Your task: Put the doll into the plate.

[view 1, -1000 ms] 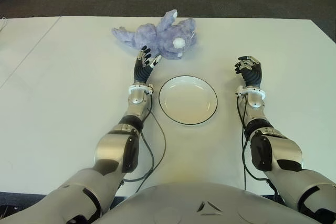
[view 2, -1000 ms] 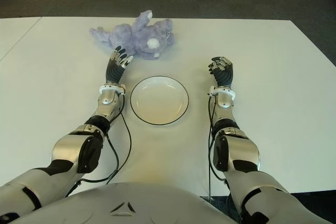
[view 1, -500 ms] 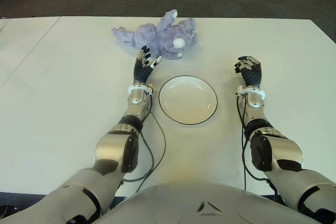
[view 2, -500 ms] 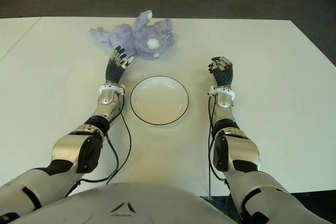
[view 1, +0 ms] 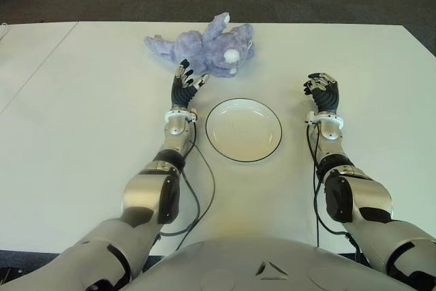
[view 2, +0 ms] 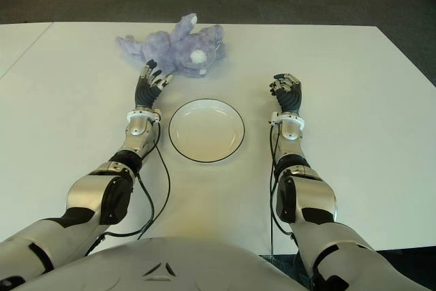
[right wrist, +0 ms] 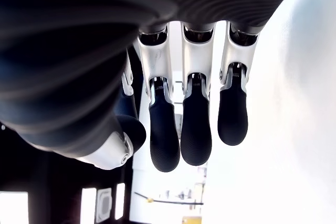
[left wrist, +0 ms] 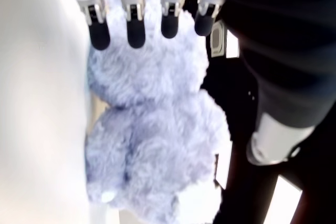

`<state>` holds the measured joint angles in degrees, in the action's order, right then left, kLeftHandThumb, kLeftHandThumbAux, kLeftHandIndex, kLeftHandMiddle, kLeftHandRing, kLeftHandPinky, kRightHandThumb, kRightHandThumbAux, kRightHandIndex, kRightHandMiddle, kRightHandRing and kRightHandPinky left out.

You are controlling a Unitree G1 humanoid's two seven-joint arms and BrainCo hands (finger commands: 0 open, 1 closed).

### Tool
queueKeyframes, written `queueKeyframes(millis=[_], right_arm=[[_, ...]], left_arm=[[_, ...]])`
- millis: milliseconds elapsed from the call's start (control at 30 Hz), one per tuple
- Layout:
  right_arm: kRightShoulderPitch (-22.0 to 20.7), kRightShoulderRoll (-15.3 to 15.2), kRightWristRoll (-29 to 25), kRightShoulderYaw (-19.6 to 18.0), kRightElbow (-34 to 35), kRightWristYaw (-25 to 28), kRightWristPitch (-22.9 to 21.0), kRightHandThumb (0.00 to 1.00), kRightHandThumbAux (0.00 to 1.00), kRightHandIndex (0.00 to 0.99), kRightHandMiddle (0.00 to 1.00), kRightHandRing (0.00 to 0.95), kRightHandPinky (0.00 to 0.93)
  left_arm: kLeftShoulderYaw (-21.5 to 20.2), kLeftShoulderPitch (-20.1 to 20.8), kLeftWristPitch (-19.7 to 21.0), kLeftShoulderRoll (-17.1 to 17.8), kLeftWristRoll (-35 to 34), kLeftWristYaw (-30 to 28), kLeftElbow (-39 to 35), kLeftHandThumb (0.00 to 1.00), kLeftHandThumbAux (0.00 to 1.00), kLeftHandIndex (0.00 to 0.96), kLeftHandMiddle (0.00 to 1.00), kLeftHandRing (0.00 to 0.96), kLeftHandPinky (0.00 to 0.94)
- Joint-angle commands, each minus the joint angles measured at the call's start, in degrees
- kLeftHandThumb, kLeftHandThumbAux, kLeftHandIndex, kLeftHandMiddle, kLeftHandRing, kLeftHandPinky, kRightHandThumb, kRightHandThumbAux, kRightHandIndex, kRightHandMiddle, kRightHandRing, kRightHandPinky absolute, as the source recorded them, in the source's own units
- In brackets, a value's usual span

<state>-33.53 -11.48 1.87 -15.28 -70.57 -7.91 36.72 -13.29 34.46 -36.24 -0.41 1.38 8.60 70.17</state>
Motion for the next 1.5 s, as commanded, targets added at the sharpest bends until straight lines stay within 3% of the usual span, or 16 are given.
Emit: queueKeyframes(millis=[33, 367, 533, 767, 900, 1000, 1233, 1300, 1333, 1500], right_arm=[[11.58, 5.74, -0.70, -0.61, -7.18, 1.17, -6.90, 0.689, 0.728, 0.424, 0.581, 0.591, 0.542], [11.55, 5.99, -0.46, -0.87, -7.15, 0.60, -6.68, 0.690, 0.727, 0.425, 0.583, 0.586, 0.545], [11.51, 6.07, 0.00, -0.77, -7.15, 0.19, -6.55, 0.690, 0.726, 0.425, 0.586, 0.588, 0.550], [11.38, 6.15, 0.20, -0.73, -7.17, 0.23, -6.72, 0.690, 0.726, 0.425, 0.582, 0.582, 0.547], [11.29, 6.29, -0.05, -1.03, -7.18, 0.38, -6.72, 0.691, 0.726, 0.425, 0.582, 0.587, 0.546], [11.18, 6.37, -0.12, -1.14, -7.22, 0.46, -7.08, 0.692, 0.727, 0.424, 0.582, 0.588, 0.542], [11.07, 6.64, -0.04, -1.26, -7.24, 0.00, -7.07, 0.692, 0.727, 0.425, 0.585, 0.592, 0.544], [11.02, 6.65, 0.04, -1.18, -7.25, 0.04, -7.21, 0.692, 0.727, 0.425, 0.586, 0.593, 0.531], [10.99, 6.64, 0.05, -1.14, -7.25, 0.18, -7.37, 0.693, 0.726, 0.425, 0.584, 0.590, 0.522], [10.85, 6.59, -0.09, -1.23, -7.31, 0.89, -7.93, 0.691, 0.727, 0.424, 0.579, 0.584, 0.530]], left_arm=[[-2.09, -5.00, 0.05, 2.88, -0.40, 8.23, 4.49, 0.189, 0.611, 0.000, 0.024, 0.061, 0.084], [3.32, 0.26, -2.86, 7.94, 7.96, 24.59, 3.50, 0.169, 0.502, 0.000, 0.000, 0.000, 0.016], [9.98, 2.90, -1.10, 11.67, 17.06, 37.87, 3.41, 0.162, 0.455, 0.000, 0.000, 0.000, 0.000], [15.21, 5.46, 0.88, 15.26, 23.90, 48.35, 3.49, 0.192, 0.407, 0.000, 0.000, 0.000, 0.000], [19.16, 9.08, 3.44, 18.33, 29.10, 56.60, 3.05, 0.225, 0.375, 0.000, 0.000, 0.000, 0.000], [20.85, 11.08, 4.21, 20.14, 30.96, 58.70, 2.86, 0.242, 0.355, 0.000, 0.000, 0.000, 0.000], [23.74, 13.41, 5.19, 22.52, 32.71, 57.66, 2.88, 0.264, 0.319, 0.000, 0.000, 0.000, 0.000], [25.01, 14.72, 5.98, 23.39, 33.44, 55.15, 2.92, 0.269, 0.296, 0.000, 0.000, 0.000, 0.000], [25.87, 15.71, 6.50, 24.05, 34.01, 53.09, 3.09, 0.311, 0.218, 0.000, 0.000, 0.000, 0.000], [30.26, 19.13, 8.72, 26.84, 37.01, 46.29, 4.26, 0.305, 0.233, 0.000, 0.000, 0.000, 0.000]])
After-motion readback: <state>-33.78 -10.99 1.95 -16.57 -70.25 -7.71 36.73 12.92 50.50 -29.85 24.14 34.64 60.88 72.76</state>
